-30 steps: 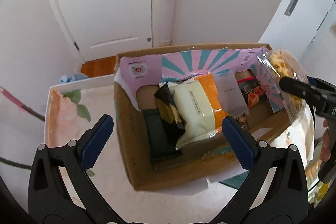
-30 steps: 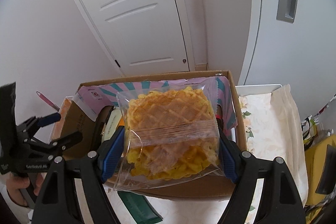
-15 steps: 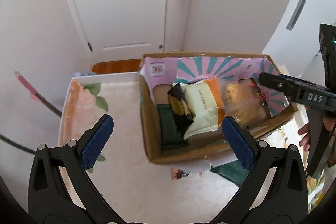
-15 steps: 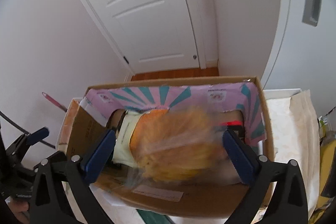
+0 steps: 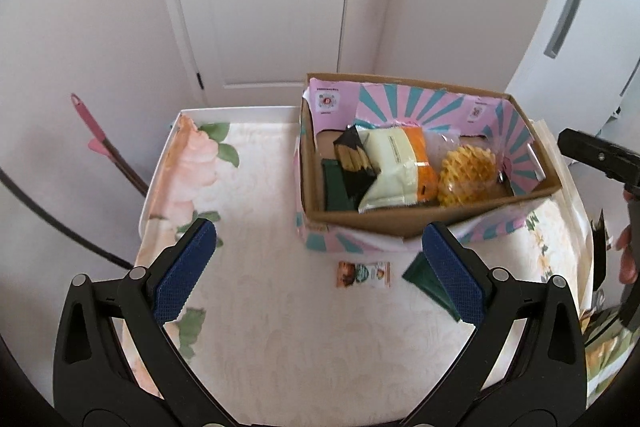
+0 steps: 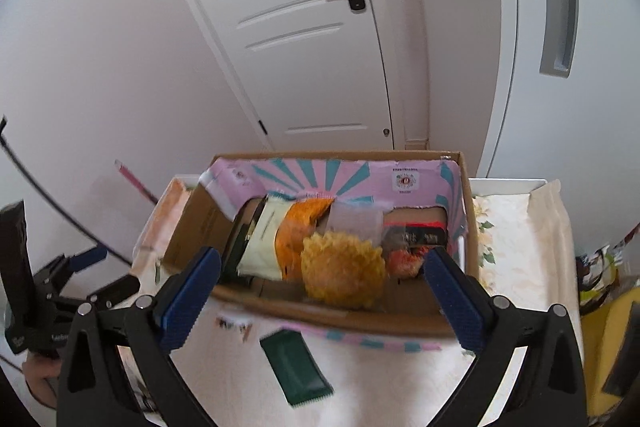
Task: Organize snacks
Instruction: 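Release the bar and the waffle bag into the box, opening both grippers, then grasp the small juice carton with the left gripper while the right grasps the dark green bar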
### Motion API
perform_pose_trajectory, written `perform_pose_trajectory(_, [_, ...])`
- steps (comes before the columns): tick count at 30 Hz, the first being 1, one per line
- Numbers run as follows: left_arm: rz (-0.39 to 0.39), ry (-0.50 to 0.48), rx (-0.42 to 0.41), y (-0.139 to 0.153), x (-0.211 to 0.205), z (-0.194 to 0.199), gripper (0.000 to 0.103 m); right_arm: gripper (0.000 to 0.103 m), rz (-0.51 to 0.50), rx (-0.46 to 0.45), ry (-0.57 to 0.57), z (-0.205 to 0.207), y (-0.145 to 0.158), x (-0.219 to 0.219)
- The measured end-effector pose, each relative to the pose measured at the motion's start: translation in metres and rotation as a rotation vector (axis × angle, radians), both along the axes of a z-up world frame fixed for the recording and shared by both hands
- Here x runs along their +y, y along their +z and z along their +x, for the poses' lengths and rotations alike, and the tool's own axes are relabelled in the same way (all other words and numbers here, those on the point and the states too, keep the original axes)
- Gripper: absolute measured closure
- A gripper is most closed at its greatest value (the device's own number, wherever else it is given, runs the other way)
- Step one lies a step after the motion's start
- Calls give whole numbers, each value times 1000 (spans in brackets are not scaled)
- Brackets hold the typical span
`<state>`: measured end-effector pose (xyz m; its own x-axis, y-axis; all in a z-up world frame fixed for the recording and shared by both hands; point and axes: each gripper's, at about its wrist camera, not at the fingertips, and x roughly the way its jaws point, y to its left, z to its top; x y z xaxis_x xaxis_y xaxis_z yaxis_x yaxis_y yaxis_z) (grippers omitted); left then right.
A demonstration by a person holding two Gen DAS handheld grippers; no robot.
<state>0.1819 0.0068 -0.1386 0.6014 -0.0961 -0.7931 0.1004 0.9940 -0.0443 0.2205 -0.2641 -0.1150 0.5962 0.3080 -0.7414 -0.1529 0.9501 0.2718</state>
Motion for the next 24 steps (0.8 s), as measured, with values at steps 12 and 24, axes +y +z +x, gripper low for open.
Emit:
perform_pose_trajectory(12, [-26, 19, 15, -6, -18, -53, 1, 1, -38, -68, 100, -68, 8, 4])
perform_pose_trajectory(24, [-94, -28, 102, -44, -27, -40, 1, 1, -49, -1, 79, -93, -28, 10])
